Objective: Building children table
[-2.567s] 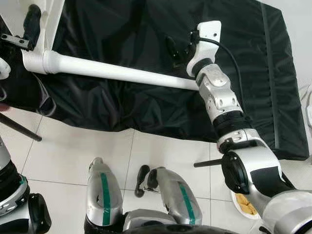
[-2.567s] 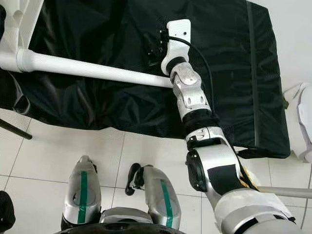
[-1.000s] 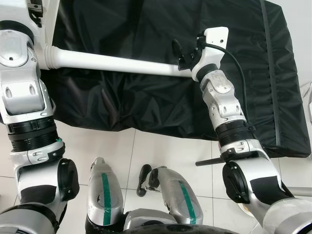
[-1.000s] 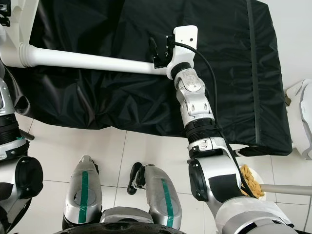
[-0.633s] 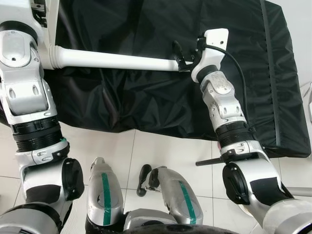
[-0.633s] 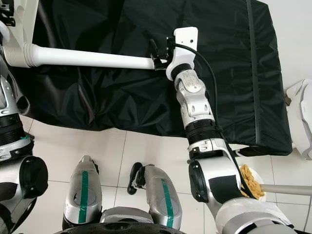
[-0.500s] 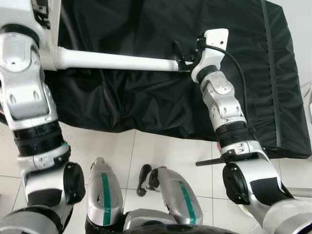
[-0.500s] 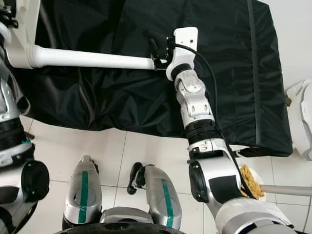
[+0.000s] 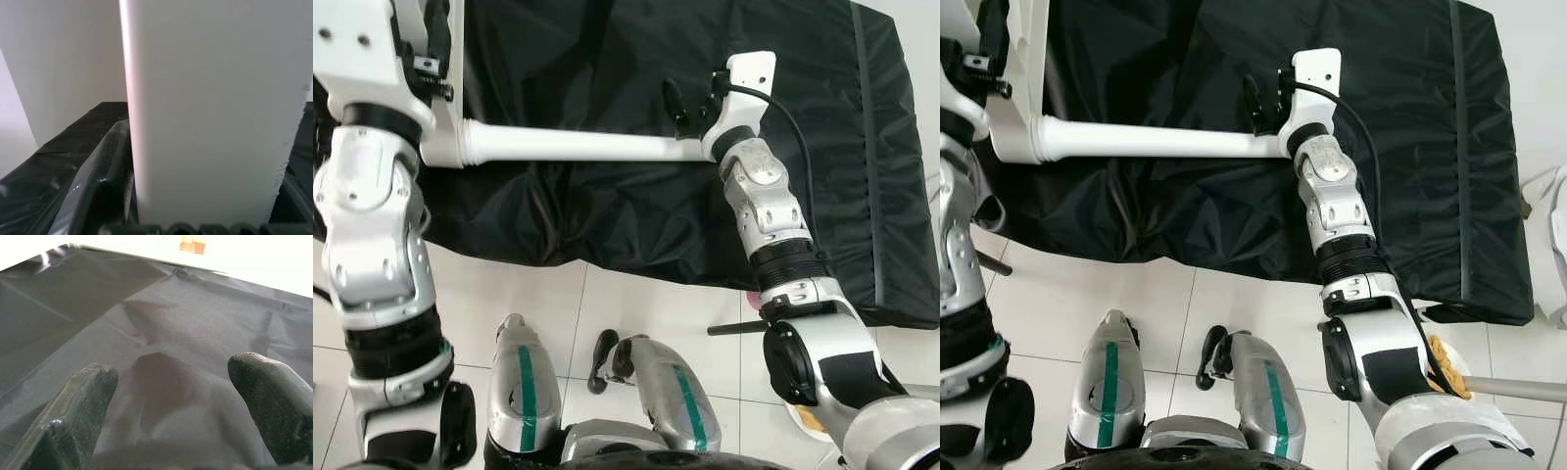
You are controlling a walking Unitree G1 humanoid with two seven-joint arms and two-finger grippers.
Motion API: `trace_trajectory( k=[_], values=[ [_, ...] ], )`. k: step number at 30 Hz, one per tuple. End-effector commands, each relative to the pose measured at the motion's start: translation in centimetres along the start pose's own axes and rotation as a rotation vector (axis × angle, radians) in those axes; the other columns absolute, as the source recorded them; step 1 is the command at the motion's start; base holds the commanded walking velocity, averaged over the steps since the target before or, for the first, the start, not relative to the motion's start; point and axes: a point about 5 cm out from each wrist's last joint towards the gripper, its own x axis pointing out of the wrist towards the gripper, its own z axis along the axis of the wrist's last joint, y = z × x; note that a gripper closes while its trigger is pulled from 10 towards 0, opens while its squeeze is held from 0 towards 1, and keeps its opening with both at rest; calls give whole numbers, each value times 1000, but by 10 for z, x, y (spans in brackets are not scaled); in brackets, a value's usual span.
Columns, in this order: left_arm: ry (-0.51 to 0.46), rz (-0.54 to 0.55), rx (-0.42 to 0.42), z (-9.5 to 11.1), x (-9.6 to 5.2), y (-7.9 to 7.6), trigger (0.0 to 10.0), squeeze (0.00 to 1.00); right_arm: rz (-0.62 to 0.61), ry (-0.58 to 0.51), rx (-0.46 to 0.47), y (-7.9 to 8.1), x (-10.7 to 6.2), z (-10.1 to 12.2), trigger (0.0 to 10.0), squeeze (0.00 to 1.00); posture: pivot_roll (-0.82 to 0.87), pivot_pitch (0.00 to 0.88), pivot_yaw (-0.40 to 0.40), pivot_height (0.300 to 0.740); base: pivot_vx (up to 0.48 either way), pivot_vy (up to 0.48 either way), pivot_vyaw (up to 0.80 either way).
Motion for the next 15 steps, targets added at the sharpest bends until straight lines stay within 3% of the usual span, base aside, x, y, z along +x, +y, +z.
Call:
trace_trajectory(
  k=[1, 9, 15],
  values=[
    [-76, -281, -29, 12, -7, -24, 10000, 0, -12, 17, -9, -6, 1, -2, 10000, 0, 274, 161, -188, 740, 0, 0, 0],
    [-75, -391, -54, 14, -26, -29, 10000, 0, -3, 13, -12, -6, 5, 1, 10000, 0, 286, 168, -205, 740, 0, 0, 0],
    [-66, -448, -64, 14, -33, -32, 10000, 0, 5, 19, -18, -6, 6, 0, 10000, 0, 299, 174, -218, 740, 0, 0, 0]
  ],
)
